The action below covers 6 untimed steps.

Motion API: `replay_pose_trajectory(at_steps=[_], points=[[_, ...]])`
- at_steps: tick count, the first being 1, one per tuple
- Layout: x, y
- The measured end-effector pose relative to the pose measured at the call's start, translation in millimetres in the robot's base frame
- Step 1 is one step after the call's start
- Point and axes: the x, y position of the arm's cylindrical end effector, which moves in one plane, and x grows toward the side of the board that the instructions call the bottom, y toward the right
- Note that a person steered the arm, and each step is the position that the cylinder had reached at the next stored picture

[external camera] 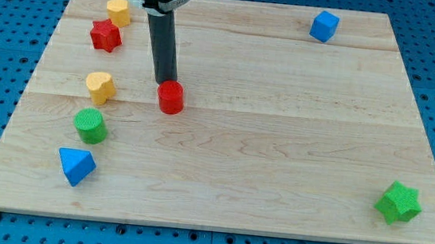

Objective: Slide the red star slightly down

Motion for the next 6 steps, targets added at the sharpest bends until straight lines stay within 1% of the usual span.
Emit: replay_pose_trajectory(at_steps=[1, 2, 3, 4, 5, 6], points=[[-6, -46], [10, -23], [-43, -19], [-118, -13], [-133, -53], [-115, -59]])
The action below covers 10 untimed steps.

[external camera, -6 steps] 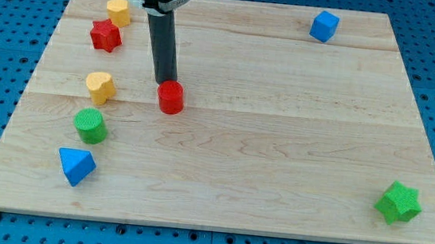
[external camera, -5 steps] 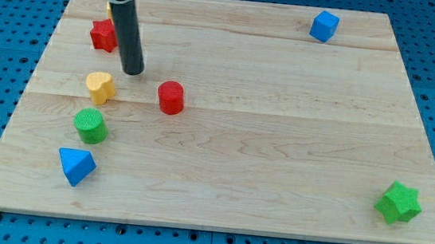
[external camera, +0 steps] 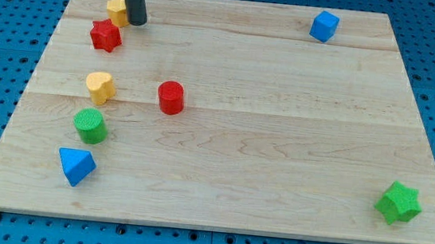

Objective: Slide the red star slightly down

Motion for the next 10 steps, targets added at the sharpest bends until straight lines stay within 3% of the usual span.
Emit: replay_pose_trajectory(at_steps=[1, 3, 4, 6, 7, 9, 10], points=[[11, -32], [48, 4], [14, 48], [8, -54], [17, -61], [45, -13], [42, 43]])
